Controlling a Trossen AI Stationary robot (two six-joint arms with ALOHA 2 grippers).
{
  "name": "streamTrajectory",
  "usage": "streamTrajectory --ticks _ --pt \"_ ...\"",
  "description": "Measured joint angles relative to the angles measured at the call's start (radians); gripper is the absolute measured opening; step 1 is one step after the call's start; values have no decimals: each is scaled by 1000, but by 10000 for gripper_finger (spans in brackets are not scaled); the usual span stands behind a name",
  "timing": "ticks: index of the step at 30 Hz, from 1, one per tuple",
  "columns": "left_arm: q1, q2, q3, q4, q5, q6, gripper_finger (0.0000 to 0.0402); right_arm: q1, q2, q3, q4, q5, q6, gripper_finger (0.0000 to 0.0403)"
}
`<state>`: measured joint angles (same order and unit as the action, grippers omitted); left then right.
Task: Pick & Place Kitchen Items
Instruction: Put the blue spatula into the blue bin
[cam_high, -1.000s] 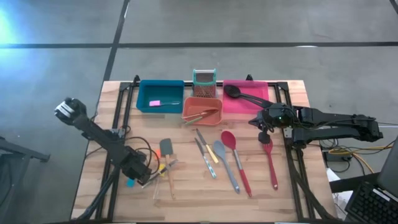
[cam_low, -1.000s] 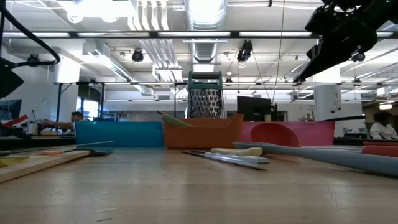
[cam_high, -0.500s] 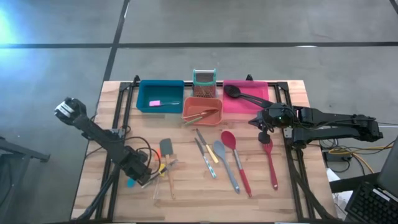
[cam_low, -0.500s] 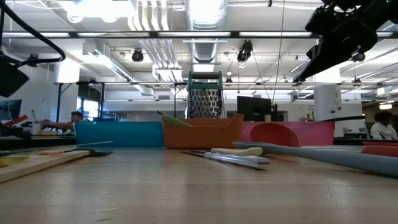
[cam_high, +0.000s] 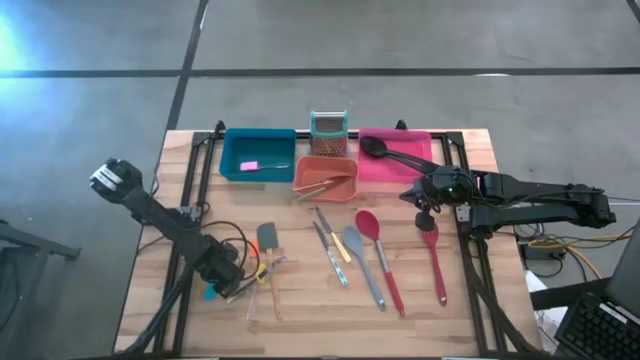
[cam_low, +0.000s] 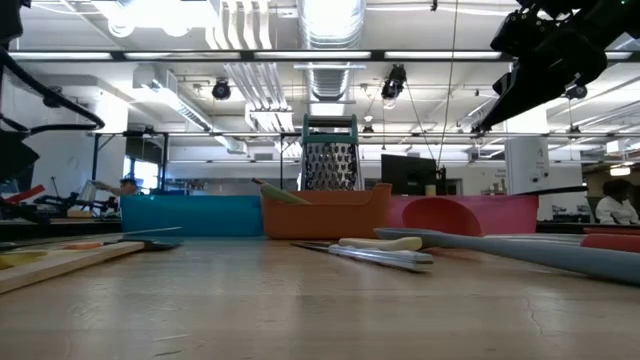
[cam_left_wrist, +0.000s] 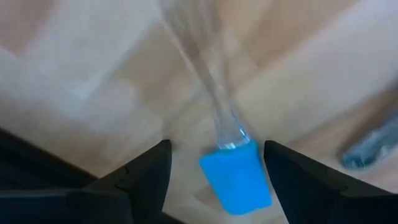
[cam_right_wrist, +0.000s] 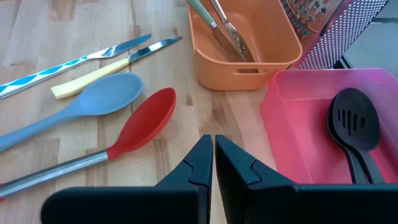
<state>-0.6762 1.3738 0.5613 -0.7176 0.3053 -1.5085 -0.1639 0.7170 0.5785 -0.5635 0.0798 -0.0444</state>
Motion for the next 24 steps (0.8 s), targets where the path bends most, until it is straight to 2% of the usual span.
streamTrajectory --ticks 7,16,20,24 --pt "-2 94 19 38 152 149 259 0 0 0 0 0 0 13" --pt "-2 214 41 47 194 167 237 0 0 0 0 0 0 13" --pt "-2 242 49 46 204 114 188 0 0 0 0 0 0 13" --pt "-4 237 50 55 205 92 100 0 0 0 0 0 0 13"
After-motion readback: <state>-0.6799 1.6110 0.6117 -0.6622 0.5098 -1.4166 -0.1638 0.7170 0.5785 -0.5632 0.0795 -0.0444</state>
